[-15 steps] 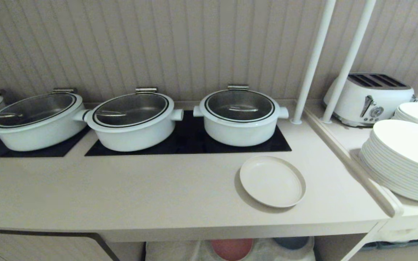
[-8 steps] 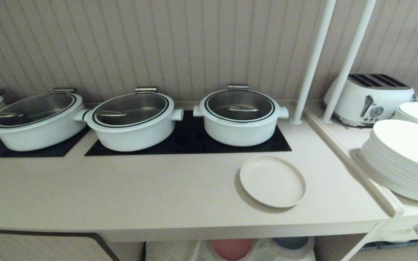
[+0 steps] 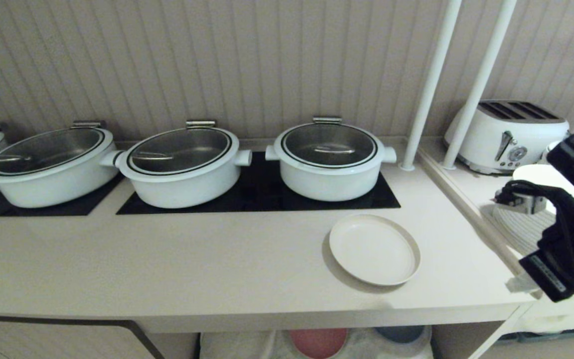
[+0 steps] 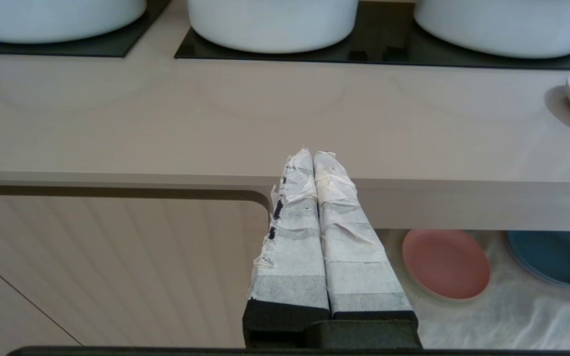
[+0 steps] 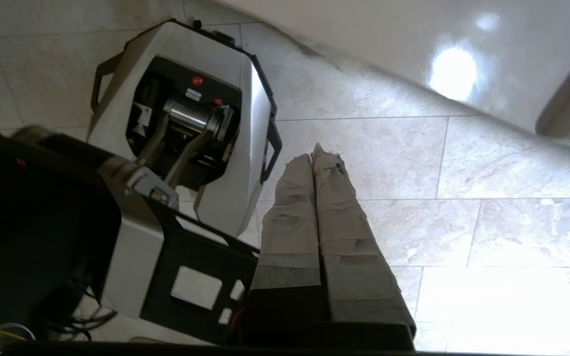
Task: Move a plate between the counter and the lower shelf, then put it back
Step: Pick up the plate
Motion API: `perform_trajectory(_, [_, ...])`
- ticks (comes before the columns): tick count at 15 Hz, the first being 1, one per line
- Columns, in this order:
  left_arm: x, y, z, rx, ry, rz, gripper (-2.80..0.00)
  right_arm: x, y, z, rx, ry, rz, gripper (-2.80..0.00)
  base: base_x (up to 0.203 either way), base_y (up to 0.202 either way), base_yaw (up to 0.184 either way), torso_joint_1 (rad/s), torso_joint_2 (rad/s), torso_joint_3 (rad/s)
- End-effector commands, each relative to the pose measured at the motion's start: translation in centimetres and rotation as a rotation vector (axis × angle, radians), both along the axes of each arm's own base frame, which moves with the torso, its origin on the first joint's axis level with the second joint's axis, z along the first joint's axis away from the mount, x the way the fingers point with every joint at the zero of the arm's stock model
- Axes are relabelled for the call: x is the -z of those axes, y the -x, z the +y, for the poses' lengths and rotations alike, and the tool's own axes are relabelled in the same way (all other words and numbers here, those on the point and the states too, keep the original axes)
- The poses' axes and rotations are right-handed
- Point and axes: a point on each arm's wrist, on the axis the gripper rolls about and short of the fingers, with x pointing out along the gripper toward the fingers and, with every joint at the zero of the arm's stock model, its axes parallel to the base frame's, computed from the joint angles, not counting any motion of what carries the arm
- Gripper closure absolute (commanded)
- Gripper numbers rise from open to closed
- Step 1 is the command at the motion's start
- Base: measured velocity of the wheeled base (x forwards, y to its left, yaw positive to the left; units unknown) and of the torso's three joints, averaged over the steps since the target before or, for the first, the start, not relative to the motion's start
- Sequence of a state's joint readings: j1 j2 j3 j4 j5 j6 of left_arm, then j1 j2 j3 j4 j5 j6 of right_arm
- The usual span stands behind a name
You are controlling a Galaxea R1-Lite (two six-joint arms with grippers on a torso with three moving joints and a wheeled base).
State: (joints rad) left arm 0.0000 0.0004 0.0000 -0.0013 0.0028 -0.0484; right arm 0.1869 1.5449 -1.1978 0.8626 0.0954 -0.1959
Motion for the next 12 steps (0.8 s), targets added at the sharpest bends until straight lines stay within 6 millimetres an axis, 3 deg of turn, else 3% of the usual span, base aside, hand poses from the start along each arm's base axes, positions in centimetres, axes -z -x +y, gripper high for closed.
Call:
perform_trajectory(1, [0.0,0.0,0.0,0.000,0.001,-0.001,0.00,1.9,-3.5,1.2,0.026,-0.002,0.078,0.00,0.000,0.000,0.000,0.000,0.00,0.000])
perform_trajectory(6, [0.0,0.0,0.0,0.000,0.001,-0.001,0.00,3.3,-9.1,4.0,0.241,0.024,0.069,0.00,0.000,0.000,0.000,0.000,0.00,0.000])
perform_trajectory(12, [0.0,0.0,0.0,0.000,0.001,-0.001,0.00,4.9,-13.1,5.2,0.347,-0.011,0.073,0.00,0.000,0.000,0.000,0.000,0.00,0.000])
